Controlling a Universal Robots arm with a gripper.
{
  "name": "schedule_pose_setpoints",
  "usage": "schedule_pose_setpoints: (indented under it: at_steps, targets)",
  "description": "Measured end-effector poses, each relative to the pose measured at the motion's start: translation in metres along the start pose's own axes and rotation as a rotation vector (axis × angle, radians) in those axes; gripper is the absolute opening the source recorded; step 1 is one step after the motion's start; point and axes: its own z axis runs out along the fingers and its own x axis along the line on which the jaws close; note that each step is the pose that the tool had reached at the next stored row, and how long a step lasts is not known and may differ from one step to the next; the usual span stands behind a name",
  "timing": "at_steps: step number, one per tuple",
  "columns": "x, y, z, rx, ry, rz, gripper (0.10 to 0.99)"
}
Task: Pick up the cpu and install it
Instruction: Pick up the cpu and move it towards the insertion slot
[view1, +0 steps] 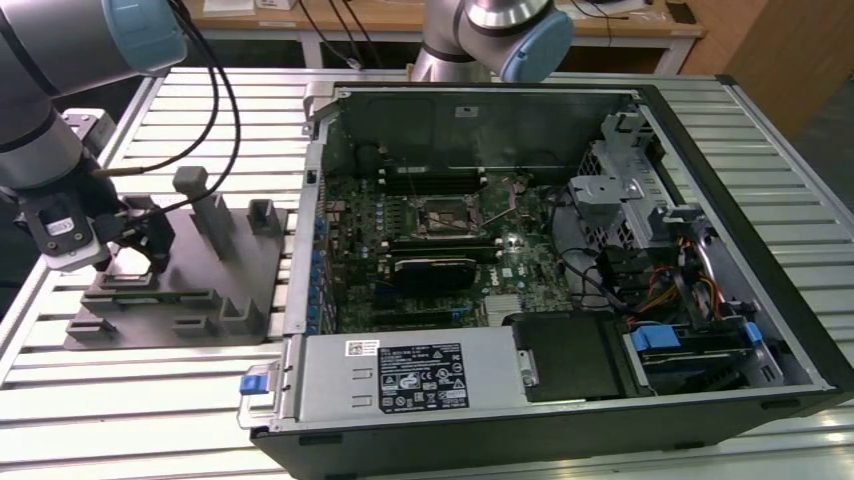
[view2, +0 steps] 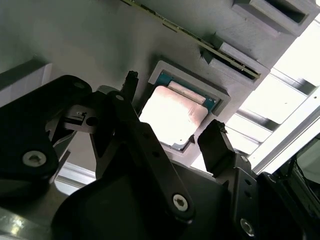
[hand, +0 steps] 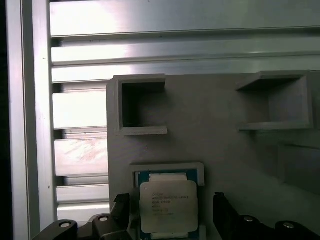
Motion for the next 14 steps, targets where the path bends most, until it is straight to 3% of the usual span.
schedule_pose_setpoints:
  at_steps: [10, 11, 12, 14]
  targets:
    - [0.0000, 0.0000, 0.0005, 0.000, -0.0001, -0.001, 0.749]
    - [0.0000, 0.0000, 0.0005, 0.000, -0.0001, -0.001, 0.686]
    - [0.0000, 0.0000, 0.0005, 0.000, 0.0000, -0.001, 0.686]
    - [0.0000, 0.0000, 0.0005, 0.000, 0.0000, -0.001, 0.569]
